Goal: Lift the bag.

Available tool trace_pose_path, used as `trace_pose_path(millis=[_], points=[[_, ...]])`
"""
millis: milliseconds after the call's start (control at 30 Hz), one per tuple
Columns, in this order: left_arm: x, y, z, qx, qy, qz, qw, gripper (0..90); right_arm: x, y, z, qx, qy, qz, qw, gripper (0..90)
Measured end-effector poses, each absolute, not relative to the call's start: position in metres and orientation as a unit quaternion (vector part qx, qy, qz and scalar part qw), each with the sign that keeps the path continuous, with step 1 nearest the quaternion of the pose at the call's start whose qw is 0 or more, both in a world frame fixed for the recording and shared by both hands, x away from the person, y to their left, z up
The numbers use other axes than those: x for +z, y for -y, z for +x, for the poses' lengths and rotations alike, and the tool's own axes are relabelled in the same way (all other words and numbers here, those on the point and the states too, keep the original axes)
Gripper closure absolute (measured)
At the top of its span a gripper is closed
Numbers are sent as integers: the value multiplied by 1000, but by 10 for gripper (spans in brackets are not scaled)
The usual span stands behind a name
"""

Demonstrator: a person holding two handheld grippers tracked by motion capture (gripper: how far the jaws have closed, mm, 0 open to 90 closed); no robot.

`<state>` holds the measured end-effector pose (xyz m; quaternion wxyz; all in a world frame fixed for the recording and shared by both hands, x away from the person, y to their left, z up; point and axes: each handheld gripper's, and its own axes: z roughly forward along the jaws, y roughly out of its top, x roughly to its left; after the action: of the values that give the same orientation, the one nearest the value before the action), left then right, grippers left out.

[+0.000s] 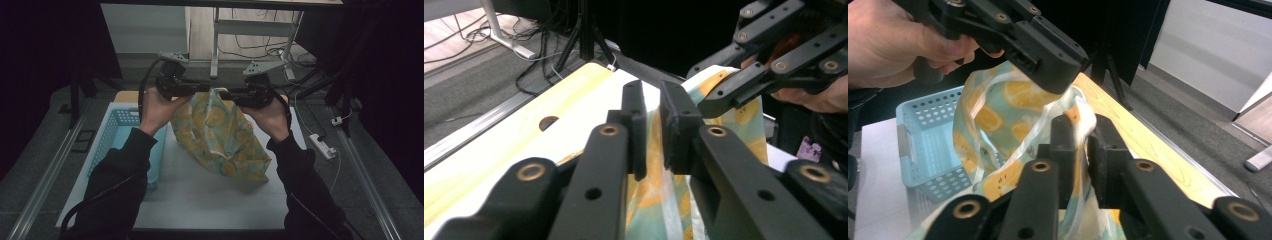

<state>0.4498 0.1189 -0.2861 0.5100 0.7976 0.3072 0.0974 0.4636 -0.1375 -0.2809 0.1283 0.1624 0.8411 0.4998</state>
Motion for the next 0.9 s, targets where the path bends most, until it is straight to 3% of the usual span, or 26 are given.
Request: trace_pose_path(millis=[433, 900], points=[[-302, -123, 431, 132, -291, 811, 491, 453, -294, 138, 460, 498, -840, 172, 129, 583], [-345, -127, 417, 114, -317, 817, 468, 203, -325, 139, 455, 493, -843, 185, 112, 417]])
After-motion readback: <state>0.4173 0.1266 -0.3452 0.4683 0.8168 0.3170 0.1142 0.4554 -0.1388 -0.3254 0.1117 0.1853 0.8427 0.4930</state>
